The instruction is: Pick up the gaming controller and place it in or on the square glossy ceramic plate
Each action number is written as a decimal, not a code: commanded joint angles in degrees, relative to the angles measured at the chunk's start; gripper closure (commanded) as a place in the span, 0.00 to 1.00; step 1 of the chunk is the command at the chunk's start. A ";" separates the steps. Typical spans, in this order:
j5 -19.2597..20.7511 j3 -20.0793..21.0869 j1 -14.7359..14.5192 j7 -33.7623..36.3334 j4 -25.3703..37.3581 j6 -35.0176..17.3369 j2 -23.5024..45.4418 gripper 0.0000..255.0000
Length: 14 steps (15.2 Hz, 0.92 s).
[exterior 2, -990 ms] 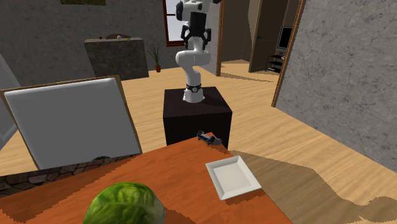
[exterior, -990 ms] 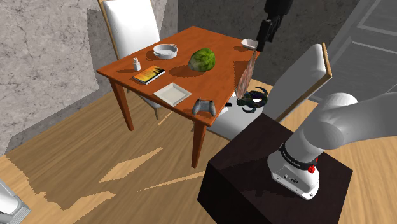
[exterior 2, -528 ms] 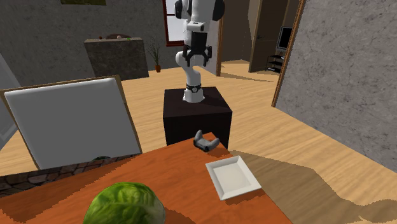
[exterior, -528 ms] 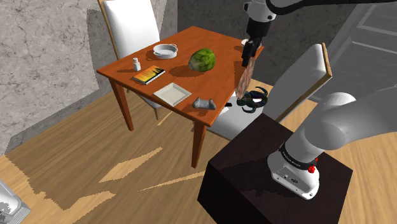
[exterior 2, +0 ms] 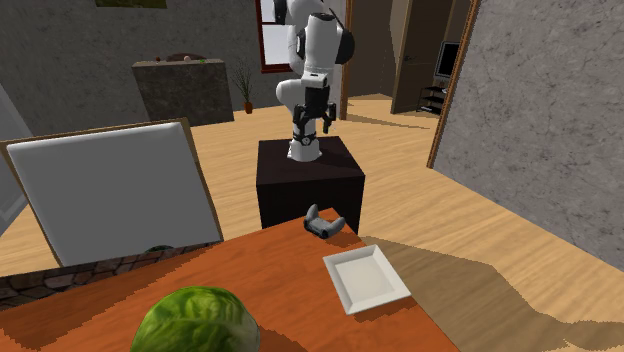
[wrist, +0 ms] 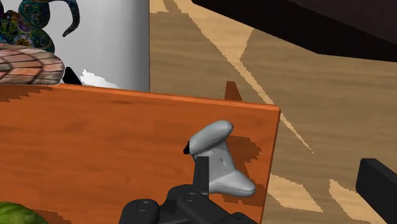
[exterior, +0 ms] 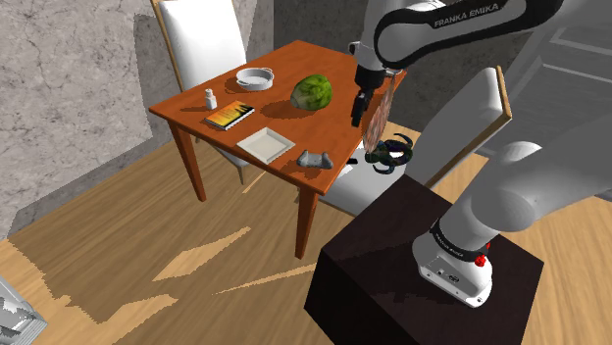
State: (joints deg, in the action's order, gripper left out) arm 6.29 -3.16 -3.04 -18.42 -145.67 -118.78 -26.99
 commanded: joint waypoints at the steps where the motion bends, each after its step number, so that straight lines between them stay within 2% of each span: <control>1: -0.18 -0.55 -0.51 -1.52 -0.11 -4.85 4.56 0.00; 7: -1.65 -1.29 -2.17 -6.06 0.39 -16.81 16.94 0.00; 14: -5.02 -0.67 -3.57 -12.36 4.53 -28.51 32.83 0.00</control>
State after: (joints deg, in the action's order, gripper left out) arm 1.82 -4.01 -6.48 -29.75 -141.66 -145.40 3.46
